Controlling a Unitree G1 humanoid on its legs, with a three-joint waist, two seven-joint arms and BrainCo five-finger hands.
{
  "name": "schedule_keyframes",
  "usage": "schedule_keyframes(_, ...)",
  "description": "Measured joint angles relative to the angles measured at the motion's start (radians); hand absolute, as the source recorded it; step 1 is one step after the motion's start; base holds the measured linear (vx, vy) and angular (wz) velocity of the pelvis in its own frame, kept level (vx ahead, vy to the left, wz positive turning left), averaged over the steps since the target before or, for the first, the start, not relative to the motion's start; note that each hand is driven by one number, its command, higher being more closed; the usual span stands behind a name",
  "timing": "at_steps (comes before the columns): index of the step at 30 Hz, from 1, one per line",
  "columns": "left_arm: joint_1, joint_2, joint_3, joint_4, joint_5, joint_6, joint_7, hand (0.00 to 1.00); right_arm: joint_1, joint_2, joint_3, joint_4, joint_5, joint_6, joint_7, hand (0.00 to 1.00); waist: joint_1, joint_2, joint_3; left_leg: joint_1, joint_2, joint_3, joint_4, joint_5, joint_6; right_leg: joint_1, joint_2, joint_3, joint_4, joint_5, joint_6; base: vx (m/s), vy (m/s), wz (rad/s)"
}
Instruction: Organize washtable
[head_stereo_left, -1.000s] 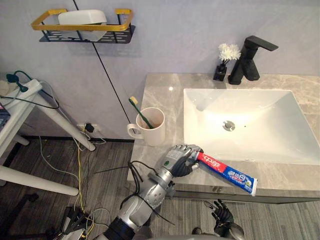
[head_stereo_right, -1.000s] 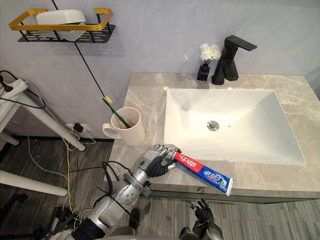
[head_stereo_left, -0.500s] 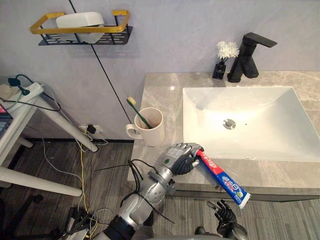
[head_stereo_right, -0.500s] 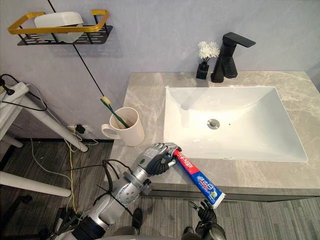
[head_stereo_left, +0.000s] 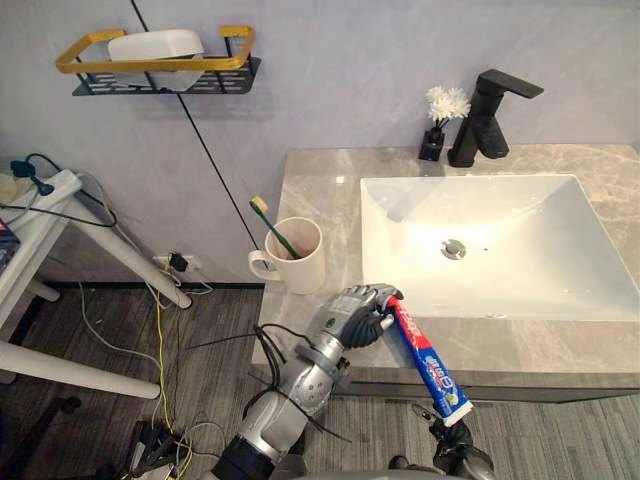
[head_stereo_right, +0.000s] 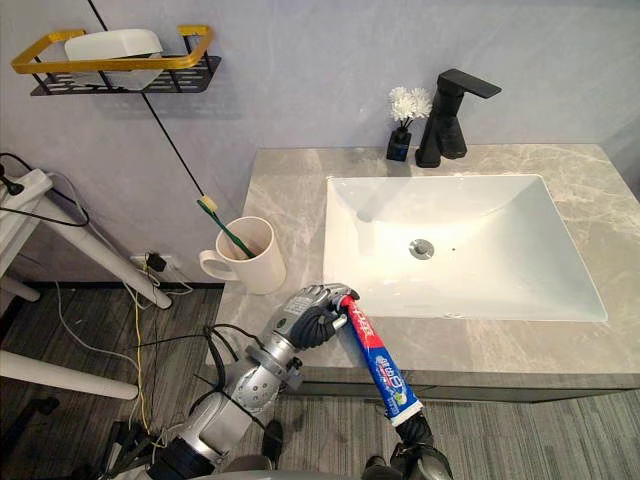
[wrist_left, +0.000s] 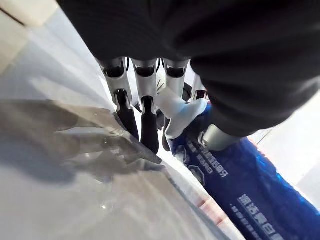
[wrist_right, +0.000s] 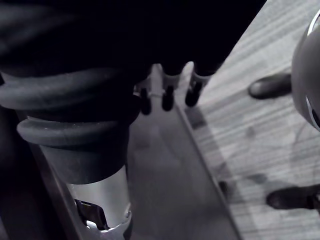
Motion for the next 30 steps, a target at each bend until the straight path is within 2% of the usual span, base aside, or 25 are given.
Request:
schedule_keyframes(7,0.049,0.004,0.028,-0.078,-0.165,0.033,-0.039,1.0,0.001,0.0,0.008,0.001,-0.039,0.006,0.004,0.0,0.004,-0.005,-0.003,0.006,0.001,0.001,0.0,-0.001,0.001,0.01,0.001,-0.003,-0.003,0.0,0.0,0.0,0.0,0.0)
schedule_keyframes(12,0.098,0.028,0.118,-0.113,-0.277,0.067,-0.056,1.0,0.022,0.0,0.009,0.015,-0.058,0.011,0.024,0.0,0.036,-0.021,-0.03,0.002,0.002,0.002,0.008,-0.006,0.001,0.009,0.001,-0.002,-0.005,0.0,0.0,0.0,0.0,0.0)
schedule_keyframes(15,0.124,0.028,0.13,-0.14,-0.304,0.081,-0.056,1.0,0.033,0.0,0.01,0.024,-0.073,0.018,0.04,0.0,0.059,-0.035,-0.039,-0.006,0.001,0.006,0.023,-0.012,0.002,0.009,0.0,-0.002,-0.005,0.0,0.0,0.0,0.002,-0.01)
schedule_keyframes(20,0.134,0.024,0.139,-0.186,-0.334,0.09,-0.058,1.0,0.035,0.0,0.027,0.032,-0.079,0.02,0.041,0.0,0.058,-0.051,-0.054,-0.013,0.005,0.027,0.052,-0.029,0.002,0.004,0.001,0.017,-0.004,0.003,0.0,-0.01,0.006,-0.12)
schedule_keyframes(25,0.136,0.022,0.138,-0.211,-0.379,0.091,-0.074,1.0,0.061,-0.002,0.039,0.016,-0.089,0.022,0.042,0.0,0.057,-0.067,-0.089,-0.013,0.014,0.087,0.075,-0.054,0.004,-0.026,0.004,0.086,-0.003,0.015,-0.002,0.01,0.014,-0.4)
schedule_keyframes(30,0.134,0.025,0.136,-0.201,-0.39,0.092,-0.083,1.0,0.087,-0.002,0.043,-0.009,-0.122,0.02,0.043,0.0,0.055,-0.076,-0.096,0.021,0.02,0.182,0.09,-0.081,0.015,-0.045,0.001,0.181,-0.004,0.039,0.005,-0.02,0.032,-0.54)
